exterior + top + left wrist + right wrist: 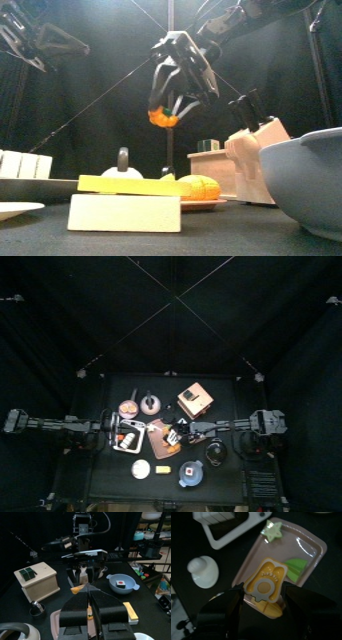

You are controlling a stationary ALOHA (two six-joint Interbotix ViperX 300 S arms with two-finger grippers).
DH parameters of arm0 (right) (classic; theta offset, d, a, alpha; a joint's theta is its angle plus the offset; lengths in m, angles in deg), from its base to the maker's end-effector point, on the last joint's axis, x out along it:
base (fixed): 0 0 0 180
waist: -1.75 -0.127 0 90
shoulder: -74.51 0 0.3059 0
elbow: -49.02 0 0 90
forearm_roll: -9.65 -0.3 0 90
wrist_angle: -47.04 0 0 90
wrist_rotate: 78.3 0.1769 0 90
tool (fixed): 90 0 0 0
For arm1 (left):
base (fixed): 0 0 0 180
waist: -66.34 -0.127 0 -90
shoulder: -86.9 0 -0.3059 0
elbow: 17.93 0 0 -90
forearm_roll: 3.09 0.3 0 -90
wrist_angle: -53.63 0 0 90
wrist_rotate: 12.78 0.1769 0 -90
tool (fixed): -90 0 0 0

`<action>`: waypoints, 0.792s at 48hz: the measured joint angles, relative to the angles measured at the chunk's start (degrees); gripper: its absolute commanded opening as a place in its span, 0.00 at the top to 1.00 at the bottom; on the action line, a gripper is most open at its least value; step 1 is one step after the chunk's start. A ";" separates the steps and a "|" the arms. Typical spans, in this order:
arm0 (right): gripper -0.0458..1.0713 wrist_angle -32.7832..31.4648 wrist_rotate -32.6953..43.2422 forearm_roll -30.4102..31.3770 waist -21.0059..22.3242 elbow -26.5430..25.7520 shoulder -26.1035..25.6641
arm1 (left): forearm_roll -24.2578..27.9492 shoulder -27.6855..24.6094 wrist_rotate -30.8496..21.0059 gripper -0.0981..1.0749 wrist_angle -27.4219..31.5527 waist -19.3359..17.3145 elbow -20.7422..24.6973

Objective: Regrasp squash half to face away

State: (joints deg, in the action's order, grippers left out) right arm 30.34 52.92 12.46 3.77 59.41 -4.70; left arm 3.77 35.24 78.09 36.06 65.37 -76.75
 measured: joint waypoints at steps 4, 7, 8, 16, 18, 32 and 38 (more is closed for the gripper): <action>0.29 8.44 0.09 -2.02 0.00 2.72 -2.64 | 3.96 -1.58 0.09 0.06 -1.23 -0.09 -0.09; 0.29 13.71 0.18 -3.52 0.00 4.75 -3.87 | 6.33 -2.99 0.00 0.01 -2.20 -0.09 -0.09; 0.29 15.29 0.18 -4.22 0.00 5.45 -4.31 | 7.12 -3.43 -0.18 0.01 -2.55 -0.09 -0.09; 0.29 26.28 0.26 -7.21 -0.09 10.20 -5.80 | 13.01 -7.91 2.64 0.05 -8.53 -0.18 0.18; 0.29 28.04 0.44 -7.65 -0.09 10.63 -5.80 | 13.54 -8.88 3.60 0.05 -10.11 -0.18 0.35; 0.29 37.62 0.62 -7.82 -0.18 10.99 -5.80 | -3.43 -11.07 7.82 0.05 -17.14 -0.88 1.67; 0.29 43.59 0.70 -7.65 -0.18 11.51 -5.80 | -12.30 -12.13 9.93 0.05 -17.93 -0.88 2.20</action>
State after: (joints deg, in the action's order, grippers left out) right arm 73.94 53.62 4.82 3.59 70.93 -10.50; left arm -8.54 23.11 88.03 18.13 64.50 -74.55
